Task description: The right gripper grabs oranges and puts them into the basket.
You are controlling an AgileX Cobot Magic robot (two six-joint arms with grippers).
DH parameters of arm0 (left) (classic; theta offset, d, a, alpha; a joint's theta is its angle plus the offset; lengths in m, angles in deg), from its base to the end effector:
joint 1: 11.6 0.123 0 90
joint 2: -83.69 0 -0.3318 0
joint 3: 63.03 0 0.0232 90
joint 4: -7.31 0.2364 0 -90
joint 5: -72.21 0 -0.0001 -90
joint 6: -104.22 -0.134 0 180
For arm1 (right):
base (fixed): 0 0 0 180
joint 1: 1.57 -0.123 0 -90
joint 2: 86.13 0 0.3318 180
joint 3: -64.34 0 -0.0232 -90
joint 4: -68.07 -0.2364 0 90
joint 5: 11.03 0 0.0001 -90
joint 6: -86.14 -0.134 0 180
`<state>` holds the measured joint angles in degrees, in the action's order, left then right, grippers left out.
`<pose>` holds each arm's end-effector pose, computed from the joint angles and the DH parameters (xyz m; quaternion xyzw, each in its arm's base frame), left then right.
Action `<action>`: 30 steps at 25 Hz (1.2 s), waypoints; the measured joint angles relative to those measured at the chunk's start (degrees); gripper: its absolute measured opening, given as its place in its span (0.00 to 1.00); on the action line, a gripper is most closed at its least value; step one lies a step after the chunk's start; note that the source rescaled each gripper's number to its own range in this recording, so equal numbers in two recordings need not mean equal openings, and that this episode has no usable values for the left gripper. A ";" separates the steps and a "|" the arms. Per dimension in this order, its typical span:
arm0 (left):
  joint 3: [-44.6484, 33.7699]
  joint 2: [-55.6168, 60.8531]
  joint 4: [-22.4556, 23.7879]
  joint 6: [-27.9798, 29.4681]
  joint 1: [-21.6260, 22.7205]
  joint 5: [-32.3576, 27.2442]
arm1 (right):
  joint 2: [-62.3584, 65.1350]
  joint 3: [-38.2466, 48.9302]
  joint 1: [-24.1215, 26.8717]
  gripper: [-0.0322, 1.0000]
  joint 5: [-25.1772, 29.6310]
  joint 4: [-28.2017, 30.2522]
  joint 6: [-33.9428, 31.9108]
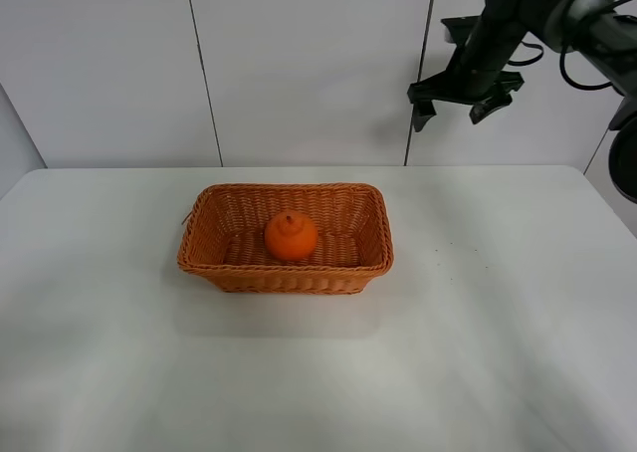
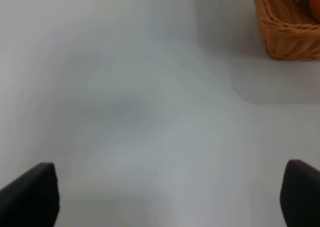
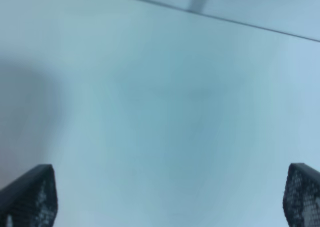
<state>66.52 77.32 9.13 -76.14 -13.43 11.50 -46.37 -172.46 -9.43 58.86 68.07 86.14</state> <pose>-0.0257 0.0045 0.2466 0.0158 0.8548 0.0092 0.5186 0.5422 0.0748 0.2655 -0.0667 0.9708 0.0158 0.2301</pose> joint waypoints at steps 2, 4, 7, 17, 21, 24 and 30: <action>0.00 0.00 0.00 0.00 0.00 0.00 | 0.00 0.00 2.19 1.00 0.00 0.00 0.00; 0.00 0.00 0.00 0.00 0.00 0.00 | 0.00 0.00 3.70 1.00 0.00 -0.36 0.00; 0.00 0.00 0.00 0.00 0.00 0.00 | 0.00 0.00 4.74 1.00 0.00 -0.53 0.00; 0.00 0.00 0.00 0.00 0.00 0.00 | 11.32 14.50 4.79 1.00 -0.13 -0.82 0.00; 0.00 0.00 0.00 0.00 0.00 0.00 | 22.92 26.79 4.79 1.00 -0.13 -0.82 -0.34; 0.00 0.00 0.00 0.00 0.00 0.00 | 33.23 38.48 4.79 1.00 -0.18 -1.23 -0.57; 0.00 0.00 0.00 0.00 0.00 0.00 | 57.02 61.25 4.79 1.00 -0.12 -2.11 -0.59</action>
<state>66.52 77.32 9.13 -76.14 -13.43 11.50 10.64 -111.21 -4.63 58.74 65.97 85.55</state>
